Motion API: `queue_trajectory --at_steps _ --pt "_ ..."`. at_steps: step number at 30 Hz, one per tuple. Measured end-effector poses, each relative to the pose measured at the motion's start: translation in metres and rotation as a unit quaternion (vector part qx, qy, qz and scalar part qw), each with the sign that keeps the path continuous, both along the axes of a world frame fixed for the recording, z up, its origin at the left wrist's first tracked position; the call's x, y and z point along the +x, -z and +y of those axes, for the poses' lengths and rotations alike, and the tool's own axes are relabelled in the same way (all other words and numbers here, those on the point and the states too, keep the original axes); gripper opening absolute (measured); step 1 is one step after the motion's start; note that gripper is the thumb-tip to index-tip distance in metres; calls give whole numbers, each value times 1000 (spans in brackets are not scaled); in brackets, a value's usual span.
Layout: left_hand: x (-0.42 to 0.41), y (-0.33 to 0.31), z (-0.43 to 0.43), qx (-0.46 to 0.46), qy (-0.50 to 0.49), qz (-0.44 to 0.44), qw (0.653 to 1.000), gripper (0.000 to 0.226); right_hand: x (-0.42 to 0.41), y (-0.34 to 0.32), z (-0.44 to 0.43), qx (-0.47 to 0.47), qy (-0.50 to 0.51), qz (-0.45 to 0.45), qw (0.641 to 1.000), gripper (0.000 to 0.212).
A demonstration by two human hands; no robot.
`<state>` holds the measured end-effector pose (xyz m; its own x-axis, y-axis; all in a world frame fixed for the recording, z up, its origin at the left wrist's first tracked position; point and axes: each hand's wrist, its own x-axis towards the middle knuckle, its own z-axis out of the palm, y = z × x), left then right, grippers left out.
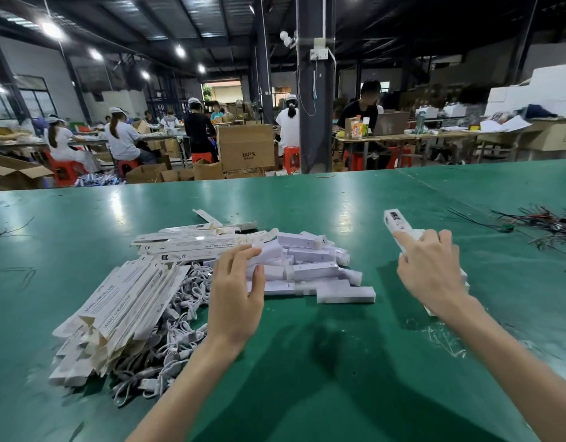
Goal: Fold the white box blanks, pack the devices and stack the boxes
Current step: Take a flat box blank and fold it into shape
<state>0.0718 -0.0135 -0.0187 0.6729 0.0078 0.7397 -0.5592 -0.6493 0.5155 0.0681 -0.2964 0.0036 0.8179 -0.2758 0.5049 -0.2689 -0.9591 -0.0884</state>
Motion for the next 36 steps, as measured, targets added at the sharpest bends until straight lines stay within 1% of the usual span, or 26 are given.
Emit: queue_trajectory --at_steps 2,3,5,7,10,12,16,18,19,21,24,25,29,34,35,36 --pt "4 2 6 73 -62 -33 995 23 6 2 -2 -65 54 73 994 38" --pt "7 3 9 105 -93 -37 989 22 9 4 -3 -94 71 110 987 33" --pt "14 6 15 141 -140 -24 980 22 15 10 -5 -136 93 167 972 28" --pt "20 8 21 157 -173 4 972 24 19 16 -10 -153 102 189 965 28" --pt "27 12 29 178 -218 53 958 23 21 25 -16 -164 108 190 962 30" --pt "31 12 35 211 -264 118 934 28 21 28 -17 -166 112 193 960 33" --pt "40 11 55 272 -357 258 855 40 20 29 -15 -179 125 207 954 35" --pt "44 12 66 288 -380 295 828 43 17 32 -12 -187 133 219 948 33" --pt "45 12 71 293 -385 302 822 44 16 33 -11 -191 134 224 946 31" --pt "49 12 78 285 -382 305 824 45 13 34 -9 -199 136 224 944 32" --pt "52 11 87 266 -376 305 833 44 12 33 -8 -199 135 206 949 50" --pt "53 12 90 264 -376 303 835 45 12 33 -9 -198 134 204 949 53" --pt "53 14 93 261 -377 282 843 62 10 35 -9 -199 137 209 948 54" --pt "51 16 96 240 -380 250 857 59 15 41 -13 -206 151 213 943 64" --pt "50 15 96 239 -382 252 856 57 15 42 -15 -205 154 209 944 63" --pt "49 13 95 236 -382 254 857 49 16 43 -16 -203 155 205 945 62"
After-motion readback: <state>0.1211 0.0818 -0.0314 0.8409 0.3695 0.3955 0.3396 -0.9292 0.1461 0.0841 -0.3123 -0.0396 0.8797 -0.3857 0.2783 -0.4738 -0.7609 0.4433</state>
